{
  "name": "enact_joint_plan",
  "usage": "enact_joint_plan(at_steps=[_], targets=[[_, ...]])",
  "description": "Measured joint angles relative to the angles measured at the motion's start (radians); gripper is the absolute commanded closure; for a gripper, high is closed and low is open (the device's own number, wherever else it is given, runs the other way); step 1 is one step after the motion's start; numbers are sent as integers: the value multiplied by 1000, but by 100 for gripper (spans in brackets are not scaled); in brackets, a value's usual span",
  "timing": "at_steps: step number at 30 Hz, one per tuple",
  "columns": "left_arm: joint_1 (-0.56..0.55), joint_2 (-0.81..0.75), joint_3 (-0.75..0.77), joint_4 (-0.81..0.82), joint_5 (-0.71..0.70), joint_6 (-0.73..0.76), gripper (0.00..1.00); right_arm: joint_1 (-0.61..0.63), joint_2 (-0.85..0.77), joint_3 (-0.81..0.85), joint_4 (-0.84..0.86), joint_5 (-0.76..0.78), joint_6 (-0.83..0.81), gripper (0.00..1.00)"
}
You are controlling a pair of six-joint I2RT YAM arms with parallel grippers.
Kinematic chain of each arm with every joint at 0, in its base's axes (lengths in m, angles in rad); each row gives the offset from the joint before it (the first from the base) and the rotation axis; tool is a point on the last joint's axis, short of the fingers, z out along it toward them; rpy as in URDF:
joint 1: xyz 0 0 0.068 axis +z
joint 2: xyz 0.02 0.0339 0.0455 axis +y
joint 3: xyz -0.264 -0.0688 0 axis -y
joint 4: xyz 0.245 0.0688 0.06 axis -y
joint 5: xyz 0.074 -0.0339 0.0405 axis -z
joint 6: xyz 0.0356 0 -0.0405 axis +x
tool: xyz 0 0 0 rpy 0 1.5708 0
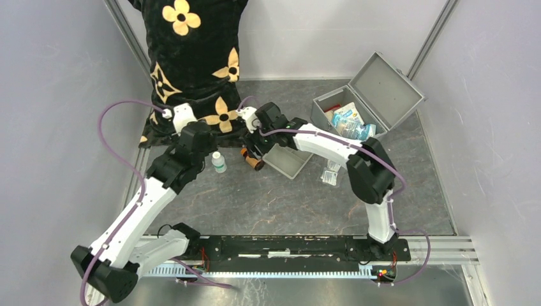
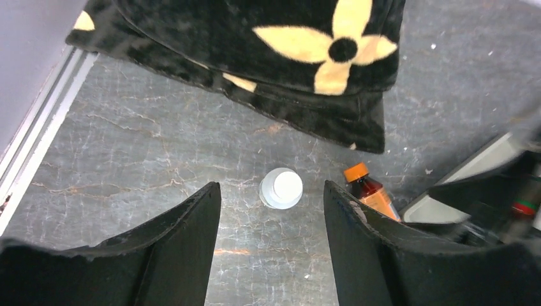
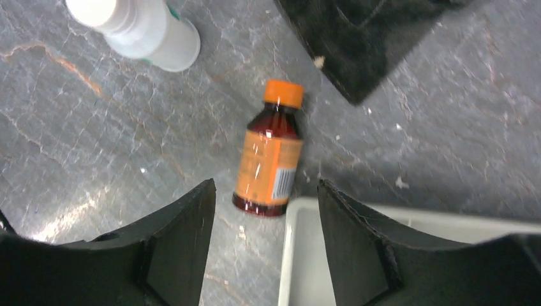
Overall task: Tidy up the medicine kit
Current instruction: Pick up the pill bottle at the center of the board.
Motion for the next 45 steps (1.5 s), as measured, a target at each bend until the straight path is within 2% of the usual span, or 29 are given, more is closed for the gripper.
enact_joint_plan(at_steps=[8, 17, 20, 26, 32, 38, 45], targets=[[0, -100, 0, -11, -39, 0, 32, 18, 219, 246, -73, 10, -43, 32], [0, -112, -25, -18, -37, 0, 32, 31, 291, 267, -129, 23, -45, 33], [0, -113, -25, -18, -35, 0, 32, 45, 310, 267, -139, 18, -45, 38], [0, -114, -31, -18, -29, 0, 32, 66, 329, 267, -149, 8, -36, 60], [0, -124, -39, -18, -28, 0, 32, 70, 329, 263, -137, -21, 21, 64], [0, -126, -39, -17, -26, 0, 32, 60, 226, 150, -47, -42, 126, 68], [0, -142, -53, -11, -9, 0, 32, -42, -111, -187, 233, 23, 371, 68]])
